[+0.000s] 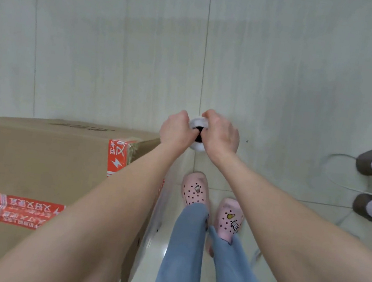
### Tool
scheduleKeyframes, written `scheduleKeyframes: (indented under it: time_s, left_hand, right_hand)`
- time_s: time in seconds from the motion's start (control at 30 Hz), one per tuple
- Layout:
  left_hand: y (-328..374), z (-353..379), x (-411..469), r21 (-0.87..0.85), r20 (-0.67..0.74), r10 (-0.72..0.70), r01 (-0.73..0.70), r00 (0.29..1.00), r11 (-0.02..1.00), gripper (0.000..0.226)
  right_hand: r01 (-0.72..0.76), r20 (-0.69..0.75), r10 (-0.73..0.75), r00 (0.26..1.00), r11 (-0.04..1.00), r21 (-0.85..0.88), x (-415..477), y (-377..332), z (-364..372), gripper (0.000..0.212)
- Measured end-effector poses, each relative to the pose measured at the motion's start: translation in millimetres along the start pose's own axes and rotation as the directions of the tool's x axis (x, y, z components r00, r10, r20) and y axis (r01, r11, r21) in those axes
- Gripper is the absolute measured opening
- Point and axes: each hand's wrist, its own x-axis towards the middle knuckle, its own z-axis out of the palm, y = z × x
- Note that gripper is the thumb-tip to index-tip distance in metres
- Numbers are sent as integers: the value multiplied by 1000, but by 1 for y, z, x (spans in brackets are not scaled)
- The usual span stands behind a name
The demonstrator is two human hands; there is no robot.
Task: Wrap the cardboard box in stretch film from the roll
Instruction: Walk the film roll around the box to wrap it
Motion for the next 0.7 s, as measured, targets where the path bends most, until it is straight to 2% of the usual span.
scheduleKeyframes:
  time_s: [0.07,0.17,0.27,0.37,0.43,0.5,0.6,0.7]
  left_hand:
    - [-6,-7,8,-80,-4,-137,136,991,987,30]
    - [-17,-18,18,-116,33,-276,278,961,954,38]
    - [-25,-27,27,-93,165,-220,237,962,967,44]
    - [-26,-34,34,-45,139,-79,86,987,995,42]
    - [-23,-39,41,13,132,88,-91,987,996,50]
    - [-22,-43,51,103,183,194,-215,964,971,53]
    - [-20,-51,61,158,160,184,-209,970,965,38]
    - [-28,-59,70,88,65,126,-132,990,987,28]
  right_hand:
    - [-28,-9,28,1000,997,69,8,-10,0,36]
    - [-184,100,167,981,963,198,13,-21,6,37]
    - [-341,220,271,937,845,411,16,-27,16,43]
    - [-422,248,342,906,758,497,21,-33,20,45]
    - [-428,248,349,904,770,473,24,-38,23,43]
    - [-405,225,340,913,820,405,29,-43,24,40]
    - [-334,190,287,939,894,300,38,-49,18,41]
    - [-244,144,220,965,953,181,54,-63,11,40]
